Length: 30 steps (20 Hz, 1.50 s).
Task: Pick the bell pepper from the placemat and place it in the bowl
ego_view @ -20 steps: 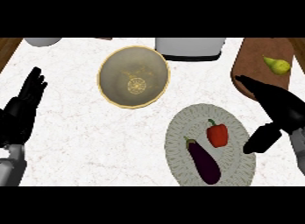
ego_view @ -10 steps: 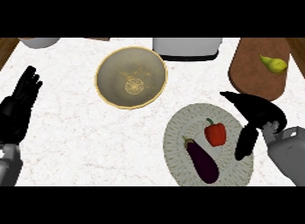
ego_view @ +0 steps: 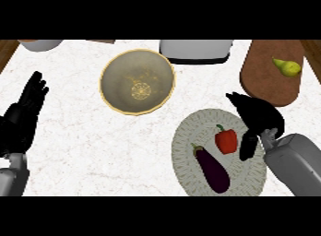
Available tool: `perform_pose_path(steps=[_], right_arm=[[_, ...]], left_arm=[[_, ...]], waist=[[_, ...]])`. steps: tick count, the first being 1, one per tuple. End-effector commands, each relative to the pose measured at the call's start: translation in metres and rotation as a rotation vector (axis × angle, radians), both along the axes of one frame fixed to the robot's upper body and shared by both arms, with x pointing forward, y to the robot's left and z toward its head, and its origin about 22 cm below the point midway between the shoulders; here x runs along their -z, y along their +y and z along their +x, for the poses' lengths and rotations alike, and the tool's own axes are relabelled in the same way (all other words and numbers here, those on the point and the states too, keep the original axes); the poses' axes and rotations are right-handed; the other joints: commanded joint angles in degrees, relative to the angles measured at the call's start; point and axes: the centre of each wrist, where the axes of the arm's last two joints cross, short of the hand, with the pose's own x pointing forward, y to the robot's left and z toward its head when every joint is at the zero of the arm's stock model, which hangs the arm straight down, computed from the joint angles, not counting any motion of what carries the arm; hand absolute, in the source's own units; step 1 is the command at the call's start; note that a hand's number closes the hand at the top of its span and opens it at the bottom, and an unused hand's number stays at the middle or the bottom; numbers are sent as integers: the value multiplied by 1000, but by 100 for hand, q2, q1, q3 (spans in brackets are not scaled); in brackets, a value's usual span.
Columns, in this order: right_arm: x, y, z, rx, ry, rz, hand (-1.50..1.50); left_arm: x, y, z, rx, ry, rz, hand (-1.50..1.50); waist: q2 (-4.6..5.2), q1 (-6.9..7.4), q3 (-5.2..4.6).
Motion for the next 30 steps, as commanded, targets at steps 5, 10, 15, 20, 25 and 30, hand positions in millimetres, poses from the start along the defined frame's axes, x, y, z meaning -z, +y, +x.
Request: perform_pose_path(steps=[5, 10, 15, 20, 25, 30], right_arm=[[38, 0, 1, 14, 40, 24, -150], [52, 19, -15, 21, 67, 2, -150], [65, -5, -9, 22, 67, 3, -150], [74, 19, -1, 58, 45, -4, -150], [100, 12, -3, 55, 106, 22, 150], [104, 6, 8, -32, 110, 77, 150]], left_arm=[[2, 10, -12, 8, 13, -12, 0], [-3, 14, 0, -17, 6, 16, 0], [6, 10, 4, -8, -13, 7, 0], [-6, 6, -3, -4, 16, -10, 0], [18, -1, -6, 9, 11, -1, 0], [1, 9, -4, -9, 8, 3, 0]], waist=[[-1, 3, 1], [-3, -14, 0], [-2, -24, 0], [-3, -5, 1], [1, -13, 0], [2, 1, 1]])
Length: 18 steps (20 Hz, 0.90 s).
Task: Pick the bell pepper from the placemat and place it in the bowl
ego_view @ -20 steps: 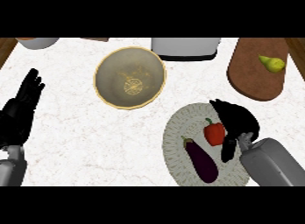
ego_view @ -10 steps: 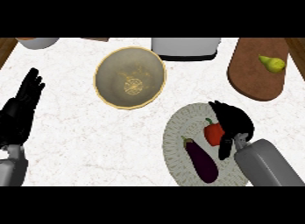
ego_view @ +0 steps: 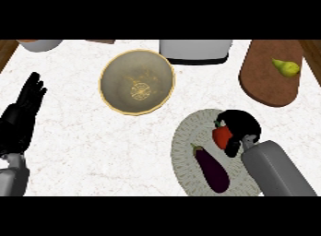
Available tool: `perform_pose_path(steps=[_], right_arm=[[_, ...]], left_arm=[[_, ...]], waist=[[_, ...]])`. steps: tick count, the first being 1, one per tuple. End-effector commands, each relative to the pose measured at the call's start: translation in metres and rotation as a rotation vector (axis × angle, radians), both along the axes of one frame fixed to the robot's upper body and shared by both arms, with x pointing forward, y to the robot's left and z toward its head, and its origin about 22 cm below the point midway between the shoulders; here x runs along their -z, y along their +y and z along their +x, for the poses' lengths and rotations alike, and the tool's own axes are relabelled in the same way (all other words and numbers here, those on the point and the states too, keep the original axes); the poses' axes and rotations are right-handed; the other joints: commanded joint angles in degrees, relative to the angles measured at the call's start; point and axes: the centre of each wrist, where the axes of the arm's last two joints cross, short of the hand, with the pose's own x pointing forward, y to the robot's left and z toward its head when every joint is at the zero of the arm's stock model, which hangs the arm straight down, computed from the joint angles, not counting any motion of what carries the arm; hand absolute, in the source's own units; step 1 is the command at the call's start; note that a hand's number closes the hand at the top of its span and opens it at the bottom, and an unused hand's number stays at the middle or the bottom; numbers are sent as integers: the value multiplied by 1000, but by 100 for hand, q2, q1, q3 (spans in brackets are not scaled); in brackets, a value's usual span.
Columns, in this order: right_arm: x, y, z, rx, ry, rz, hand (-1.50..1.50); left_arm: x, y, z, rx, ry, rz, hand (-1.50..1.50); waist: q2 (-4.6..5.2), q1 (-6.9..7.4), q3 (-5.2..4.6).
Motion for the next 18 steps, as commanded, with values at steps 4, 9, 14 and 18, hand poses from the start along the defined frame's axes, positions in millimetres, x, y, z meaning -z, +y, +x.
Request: perform_pose_path(steps=[4, 9, 14, 18], right_arm=[[31, 17, -16, -39, -14, 62, 150], [14, 11, 17, -17, -101, 29, 150], [-11, 120, 3, -54, -218, 43, 150], [-50, 157, 9, -88, -314, 42, 150]], left_arm=[[6, -4, -9, 10, 7, -10, 0], [4, 1, 7, -8, 5, 4, 0], [-4, -3, 6, 62, -6, -7, 0], [-7, -39, 20, 178, -29, -9, 0]], waist=[[17, -3, 19], [25, 3, 19], [69, 464, 26], [161, 989, 30]])
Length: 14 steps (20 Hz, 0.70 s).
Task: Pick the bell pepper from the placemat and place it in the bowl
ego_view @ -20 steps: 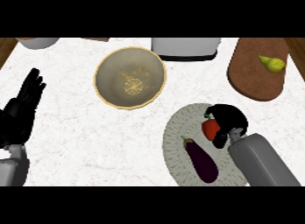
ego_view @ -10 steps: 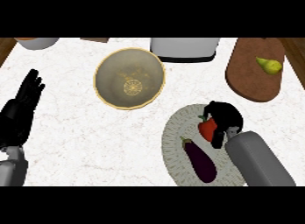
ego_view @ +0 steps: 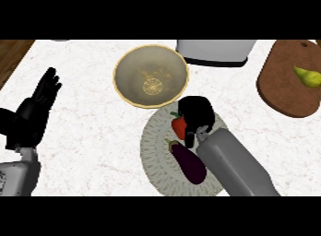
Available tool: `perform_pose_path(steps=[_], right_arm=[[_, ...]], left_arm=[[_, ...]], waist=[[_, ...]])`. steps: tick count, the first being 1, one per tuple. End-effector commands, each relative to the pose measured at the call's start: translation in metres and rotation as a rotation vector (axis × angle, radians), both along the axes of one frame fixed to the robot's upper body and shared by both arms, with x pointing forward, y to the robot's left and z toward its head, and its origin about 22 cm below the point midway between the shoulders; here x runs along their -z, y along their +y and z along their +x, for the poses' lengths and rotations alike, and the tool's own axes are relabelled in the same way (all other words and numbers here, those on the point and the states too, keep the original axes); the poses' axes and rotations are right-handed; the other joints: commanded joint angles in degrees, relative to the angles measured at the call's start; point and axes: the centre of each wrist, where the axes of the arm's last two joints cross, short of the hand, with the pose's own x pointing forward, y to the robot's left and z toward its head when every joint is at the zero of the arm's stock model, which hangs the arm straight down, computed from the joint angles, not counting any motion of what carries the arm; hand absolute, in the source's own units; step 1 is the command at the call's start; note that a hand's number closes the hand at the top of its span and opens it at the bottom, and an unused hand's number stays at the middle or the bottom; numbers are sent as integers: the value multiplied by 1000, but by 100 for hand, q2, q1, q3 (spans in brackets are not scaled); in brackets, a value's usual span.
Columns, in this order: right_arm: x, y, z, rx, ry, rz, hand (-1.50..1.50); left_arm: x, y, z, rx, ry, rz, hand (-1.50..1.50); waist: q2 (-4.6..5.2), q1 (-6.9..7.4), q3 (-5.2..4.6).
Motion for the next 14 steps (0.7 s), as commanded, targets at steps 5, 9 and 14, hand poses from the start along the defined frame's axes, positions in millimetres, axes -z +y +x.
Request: perform_pose_path(steps=[5, 9, 14], right_arm=[[-71, 83, -9, 28, -239, 4, 150], [-122, 113, -12, 96, -465, 21, 150], [-172, 139, -28, 174, -666, 154, 150]], left_arm=[[-8, -25, 15, 103, -16, 11, 0], [-6, -22, 18, 80, 12, 13, 0], [-1, -25, 22, 39, 8, 8, 0]], waist=[[20, 509, 3], [-29, 389, -5], [-57, 207, -11]])
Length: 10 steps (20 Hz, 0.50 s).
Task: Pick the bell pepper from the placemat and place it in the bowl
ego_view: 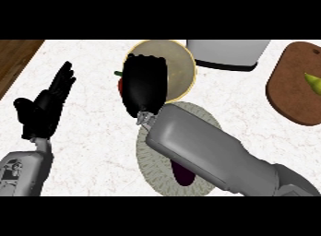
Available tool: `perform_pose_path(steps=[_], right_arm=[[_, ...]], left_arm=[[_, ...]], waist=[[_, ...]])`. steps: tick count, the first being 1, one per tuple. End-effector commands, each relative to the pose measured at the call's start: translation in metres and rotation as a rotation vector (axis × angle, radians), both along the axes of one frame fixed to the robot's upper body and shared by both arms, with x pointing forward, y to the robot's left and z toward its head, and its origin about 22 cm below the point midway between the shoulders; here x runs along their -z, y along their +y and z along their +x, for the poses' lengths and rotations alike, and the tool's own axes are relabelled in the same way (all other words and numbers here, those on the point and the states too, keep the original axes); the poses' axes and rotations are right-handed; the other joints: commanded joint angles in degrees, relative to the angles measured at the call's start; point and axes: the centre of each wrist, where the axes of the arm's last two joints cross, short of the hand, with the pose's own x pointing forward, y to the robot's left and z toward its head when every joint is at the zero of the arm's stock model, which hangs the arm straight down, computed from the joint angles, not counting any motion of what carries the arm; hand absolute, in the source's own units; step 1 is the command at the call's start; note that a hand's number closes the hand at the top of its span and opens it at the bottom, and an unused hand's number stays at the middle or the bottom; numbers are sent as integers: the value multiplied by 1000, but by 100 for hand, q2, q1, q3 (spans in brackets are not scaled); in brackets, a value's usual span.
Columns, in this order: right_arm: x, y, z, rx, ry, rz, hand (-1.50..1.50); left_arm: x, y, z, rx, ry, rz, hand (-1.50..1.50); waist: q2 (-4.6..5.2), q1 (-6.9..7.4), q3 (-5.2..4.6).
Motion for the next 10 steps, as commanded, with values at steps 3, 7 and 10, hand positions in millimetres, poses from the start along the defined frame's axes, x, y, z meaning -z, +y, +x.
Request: perform_pose_path(steps=[3, 7, 10], right_arm=[[-51, 29, -14, 124, -158, 168, 150], [-60, 35, -10, 163, -157, 195, 150], [-62, 33, 2, 188, -150, 235, 150]], left_arm=[[1, 10, 2, -21, 1, -7, 0], [-2, 3, 4, -34, -2, -6, 0], [-13, 13, 6, -48, -20, 4, 0]], waist=[[-4, -108, -10], [2, -213, -4], [18, -267, 0]])
